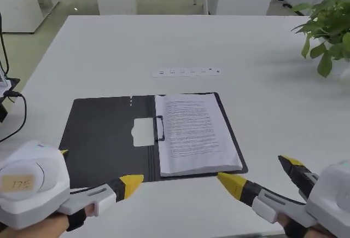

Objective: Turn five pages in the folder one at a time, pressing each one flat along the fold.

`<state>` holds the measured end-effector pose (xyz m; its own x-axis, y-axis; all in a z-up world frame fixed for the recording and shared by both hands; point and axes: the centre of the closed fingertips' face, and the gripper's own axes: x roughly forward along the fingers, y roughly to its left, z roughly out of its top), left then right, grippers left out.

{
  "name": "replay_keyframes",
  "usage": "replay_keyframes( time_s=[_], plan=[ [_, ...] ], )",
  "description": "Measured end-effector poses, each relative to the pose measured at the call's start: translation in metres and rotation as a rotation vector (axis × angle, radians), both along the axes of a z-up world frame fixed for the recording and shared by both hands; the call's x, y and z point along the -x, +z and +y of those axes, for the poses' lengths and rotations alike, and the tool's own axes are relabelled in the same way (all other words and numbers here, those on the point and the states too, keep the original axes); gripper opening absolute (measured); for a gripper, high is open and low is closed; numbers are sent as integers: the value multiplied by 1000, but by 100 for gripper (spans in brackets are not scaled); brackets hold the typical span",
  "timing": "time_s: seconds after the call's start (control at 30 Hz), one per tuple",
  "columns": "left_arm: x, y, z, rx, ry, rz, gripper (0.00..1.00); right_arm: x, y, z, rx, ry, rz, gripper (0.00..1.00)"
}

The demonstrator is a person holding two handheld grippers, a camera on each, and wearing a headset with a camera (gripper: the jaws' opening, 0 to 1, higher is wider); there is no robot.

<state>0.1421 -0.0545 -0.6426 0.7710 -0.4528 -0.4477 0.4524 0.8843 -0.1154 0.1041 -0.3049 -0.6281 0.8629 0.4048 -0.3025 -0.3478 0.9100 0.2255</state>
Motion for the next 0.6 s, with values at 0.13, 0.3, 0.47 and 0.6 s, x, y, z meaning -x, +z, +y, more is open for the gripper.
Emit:
replay_keyframes(
  time_s=[0.13, 0.3, 0.47, 0.6],
  plan=[
    [-4, -2, -7, 0, -19, 0, 99, 1, 1, -1, 0, -3, -4, 95],
    [-9, -7, -17, 0, -45, 8, 99, 1, 3, -1, 6, -7, -14, 94],
    [-14, -12, -29, -7, -84, 10, 94, 3, 2, -2, 8, -14, -12, 94],
    [-20, -14, -39, 3, -101, 17, 95, 4, 2, -2, 10, -19, -14, 94]
  ],
)
